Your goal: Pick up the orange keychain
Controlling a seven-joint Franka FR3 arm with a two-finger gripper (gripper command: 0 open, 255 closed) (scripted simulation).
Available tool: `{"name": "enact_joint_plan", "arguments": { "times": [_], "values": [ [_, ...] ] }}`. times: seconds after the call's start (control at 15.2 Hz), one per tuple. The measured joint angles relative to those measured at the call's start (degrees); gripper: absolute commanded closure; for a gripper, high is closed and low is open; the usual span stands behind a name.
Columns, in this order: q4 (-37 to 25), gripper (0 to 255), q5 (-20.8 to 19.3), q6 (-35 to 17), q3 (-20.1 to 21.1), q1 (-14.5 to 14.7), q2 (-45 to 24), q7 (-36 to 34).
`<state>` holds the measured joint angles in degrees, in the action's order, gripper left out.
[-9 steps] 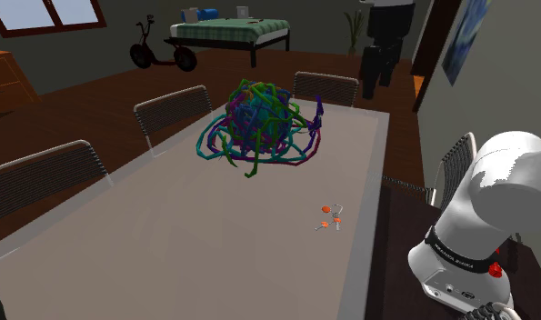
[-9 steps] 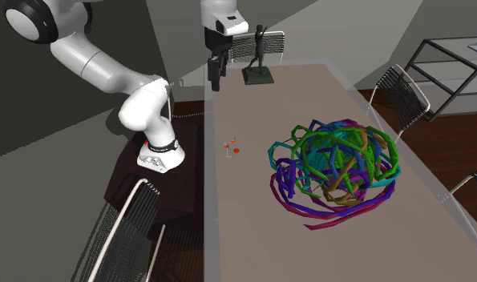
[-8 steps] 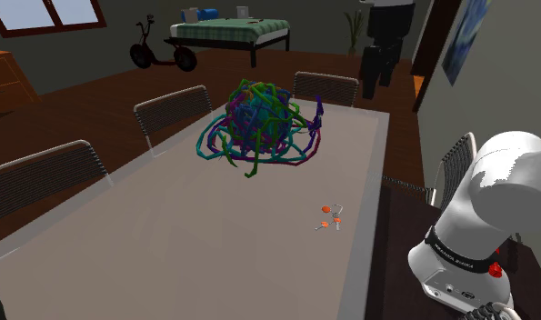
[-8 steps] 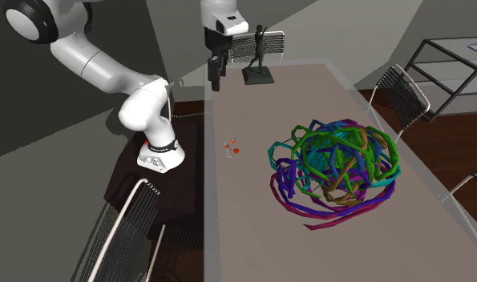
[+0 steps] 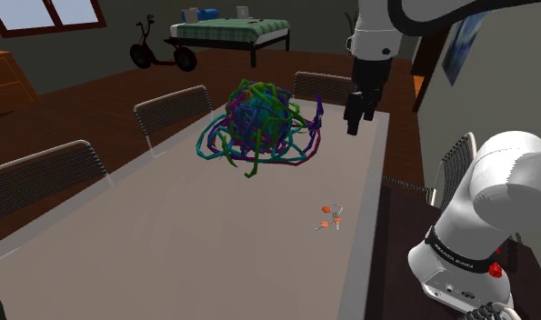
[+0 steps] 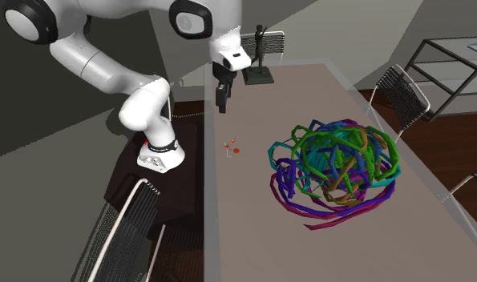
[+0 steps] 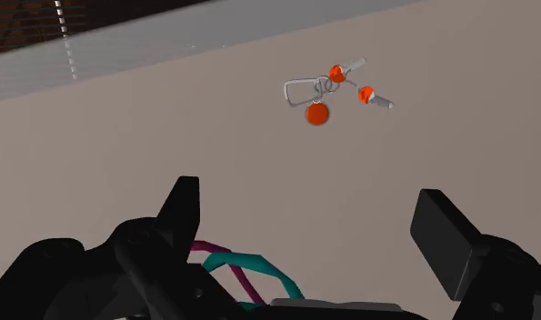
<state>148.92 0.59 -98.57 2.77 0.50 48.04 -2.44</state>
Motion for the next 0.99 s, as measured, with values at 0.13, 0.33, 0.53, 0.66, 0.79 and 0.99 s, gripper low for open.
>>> {"name": "enact_joint_plan", "arguments": {
  "times": [0.13,0.33,0.53,0.66,0.79,0.99],
  "values": [
    [3.65,0,0.7,-4.45,0.65,0.44,-0.55,-0.6],
    [8.38,0,1.22,-11.35,1.0,0.73,-2.3,-0.75],
    [13.33,0,1.97,-19.62,1.61,1.22,-5.18,-1.1],
    [15.11,0,2.4,-25.04,2.0,1.46,-8.54,-1.27],
    [16.92,0,2.9,-30.37,2.46,1.81,-11.73,-1.54],
    [18.93,0,3.58,-39.41,3.19,2.25,-18.46,-1.92]
  ]
}}
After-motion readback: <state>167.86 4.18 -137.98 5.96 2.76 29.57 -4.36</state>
